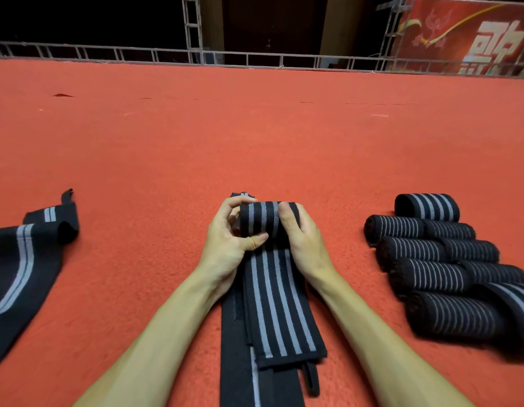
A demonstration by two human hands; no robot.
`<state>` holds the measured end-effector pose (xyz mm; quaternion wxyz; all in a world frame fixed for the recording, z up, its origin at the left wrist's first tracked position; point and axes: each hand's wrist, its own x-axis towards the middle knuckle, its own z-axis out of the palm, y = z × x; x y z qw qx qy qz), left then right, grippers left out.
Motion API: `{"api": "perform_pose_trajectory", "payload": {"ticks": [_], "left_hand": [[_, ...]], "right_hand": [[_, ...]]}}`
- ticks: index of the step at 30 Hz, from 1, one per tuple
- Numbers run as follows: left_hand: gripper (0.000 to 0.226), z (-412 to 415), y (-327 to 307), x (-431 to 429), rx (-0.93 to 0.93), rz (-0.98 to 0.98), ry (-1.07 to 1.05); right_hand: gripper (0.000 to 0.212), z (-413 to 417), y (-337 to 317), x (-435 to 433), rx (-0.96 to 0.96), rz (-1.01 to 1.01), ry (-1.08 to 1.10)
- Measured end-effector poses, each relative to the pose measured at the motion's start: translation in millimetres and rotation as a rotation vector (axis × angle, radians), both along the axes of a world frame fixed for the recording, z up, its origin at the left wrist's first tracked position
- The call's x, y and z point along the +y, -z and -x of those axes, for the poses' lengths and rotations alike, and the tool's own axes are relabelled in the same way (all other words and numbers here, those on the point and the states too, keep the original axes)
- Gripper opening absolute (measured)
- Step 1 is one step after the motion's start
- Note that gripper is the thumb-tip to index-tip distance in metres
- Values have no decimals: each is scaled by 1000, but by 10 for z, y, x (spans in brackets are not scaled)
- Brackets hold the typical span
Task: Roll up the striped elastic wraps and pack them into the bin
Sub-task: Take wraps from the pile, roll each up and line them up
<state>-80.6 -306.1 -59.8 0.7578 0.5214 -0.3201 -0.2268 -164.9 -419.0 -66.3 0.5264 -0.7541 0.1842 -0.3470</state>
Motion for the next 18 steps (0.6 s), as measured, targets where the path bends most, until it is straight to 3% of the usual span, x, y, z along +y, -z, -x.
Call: {"api": "perform_pose_trajectory", "payload": {"ticks": [5,9,16,18], "left_hand": [[70,10,-1,-22,-34,-70,8],[77,43,-17,-43,103,-159,89],[88,-11,-8,-43,191,-190,154],[74,-10,-20,-35,165,-177,121]], "right_hand": [[27,-16,-39,3,-207,-244,-66],[27,-2,-60,-18,-349,-466,-177],[44,39,-44,-57,-327,-442,-315],[45,41,-46,-67,-343,-441,-337]]}}
